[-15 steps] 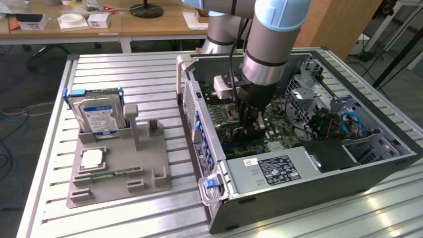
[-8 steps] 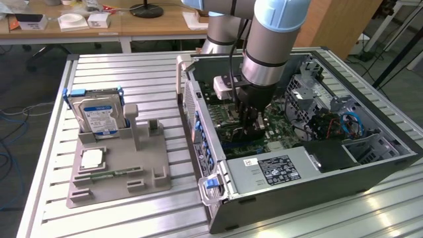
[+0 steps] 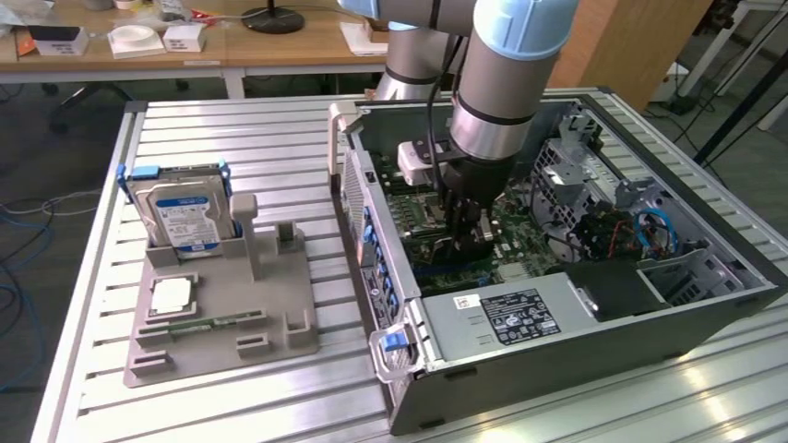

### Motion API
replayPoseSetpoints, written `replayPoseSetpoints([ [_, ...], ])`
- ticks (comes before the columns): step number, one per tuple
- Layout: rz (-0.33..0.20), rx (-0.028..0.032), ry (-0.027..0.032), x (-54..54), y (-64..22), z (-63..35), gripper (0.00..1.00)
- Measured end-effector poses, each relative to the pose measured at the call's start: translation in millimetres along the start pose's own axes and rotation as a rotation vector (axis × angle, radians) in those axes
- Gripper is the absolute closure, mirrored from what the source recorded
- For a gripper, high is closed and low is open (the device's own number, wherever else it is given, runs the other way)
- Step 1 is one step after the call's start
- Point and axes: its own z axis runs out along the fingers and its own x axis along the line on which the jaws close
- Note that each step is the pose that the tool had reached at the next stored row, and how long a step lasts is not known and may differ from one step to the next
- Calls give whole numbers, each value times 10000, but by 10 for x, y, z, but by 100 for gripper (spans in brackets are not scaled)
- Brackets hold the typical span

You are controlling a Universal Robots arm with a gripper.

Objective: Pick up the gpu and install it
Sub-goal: 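Insert the gpu into the slot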

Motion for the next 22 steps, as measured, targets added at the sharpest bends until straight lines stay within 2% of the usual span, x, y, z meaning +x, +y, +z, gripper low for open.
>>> replayPoseSetpoints([
  [6, 0, 5, -5, 1, 0, 10, 74],
  [7, 3, 10, -24, -1, 2, 24, 74],
  [13, 0, 6, -13, 0, 1, 19, 74],
  [14, 2, 3, -18, 0, 2, 21, 73],
  [15, 2, 7, -14, 0, 2, 20, 67],
  [16, 2, 7, -12, 0, 2, 19, 67],
  [17, 1, 7, -12, 0, 1, 19, 61],
  [22, 1, 7, -11, -1, -2, -64, 61],
])
